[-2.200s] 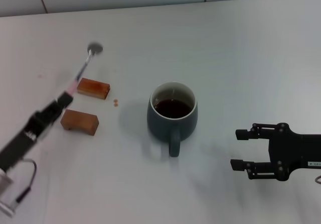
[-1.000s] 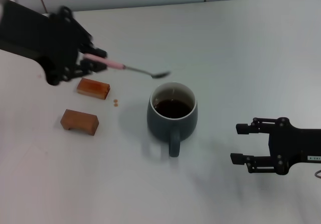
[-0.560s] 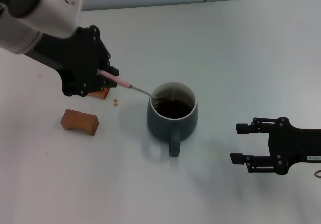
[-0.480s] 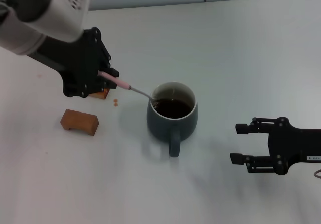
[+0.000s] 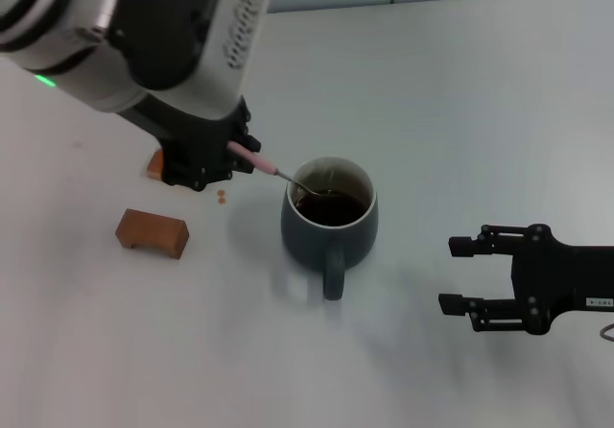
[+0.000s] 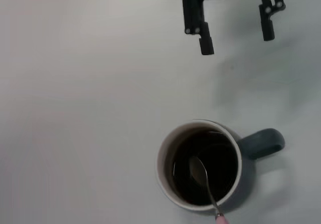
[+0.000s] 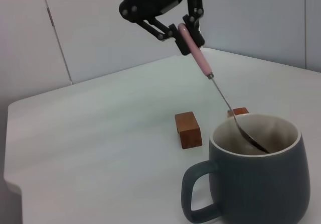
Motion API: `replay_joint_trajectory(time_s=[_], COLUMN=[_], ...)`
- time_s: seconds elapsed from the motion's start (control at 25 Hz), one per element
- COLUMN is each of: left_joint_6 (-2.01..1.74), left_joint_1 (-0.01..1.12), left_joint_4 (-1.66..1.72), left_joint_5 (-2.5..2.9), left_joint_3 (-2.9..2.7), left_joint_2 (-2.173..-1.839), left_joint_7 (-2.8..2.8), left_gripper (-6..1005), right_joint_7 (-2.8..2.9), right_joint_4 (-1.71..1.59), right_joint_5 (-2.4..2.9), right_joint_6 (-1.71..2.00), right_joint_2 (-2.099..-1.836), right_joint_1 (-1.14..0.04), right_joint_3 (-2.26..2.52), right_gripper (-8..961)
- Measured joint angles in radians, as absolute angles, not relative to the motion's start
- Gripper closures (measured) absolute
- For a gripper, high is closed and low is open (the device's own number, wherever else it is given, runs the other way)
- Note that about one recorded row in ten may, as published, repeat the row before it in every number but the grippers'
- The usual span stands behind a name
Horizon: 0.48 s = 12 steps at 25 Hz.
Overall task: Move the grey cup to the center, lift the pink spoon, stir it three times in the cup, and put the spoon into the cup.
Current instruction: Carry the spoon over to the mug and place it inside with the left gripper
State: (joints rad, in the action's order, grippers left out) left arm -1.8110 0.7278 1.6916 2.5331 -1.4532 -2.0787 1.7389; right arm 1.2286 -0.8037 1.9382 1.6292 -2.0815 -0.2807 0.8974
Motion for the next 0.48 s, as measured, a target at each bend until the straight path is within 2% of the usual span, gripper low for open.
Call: replay_joint_trajectory(time_s=[0.48], left_joint_6=[-1.701], left_joint_1=[0.783], left_joint_4=[1.614], left_joint_5=[2.622], left_joint_3=[-1.615], left_joint_2=[-2.079], left_joint_7=[1.762], left_gripper=[802], right_joint_7=[1.229], right_joint_4=[-0.794], right_joint_5=[1.943], right_joint_6=[1.633], right_joint_2=[-2.082], right_joint_1=[-0.282], right_joint_3=[0.897], right_gripper=[213])
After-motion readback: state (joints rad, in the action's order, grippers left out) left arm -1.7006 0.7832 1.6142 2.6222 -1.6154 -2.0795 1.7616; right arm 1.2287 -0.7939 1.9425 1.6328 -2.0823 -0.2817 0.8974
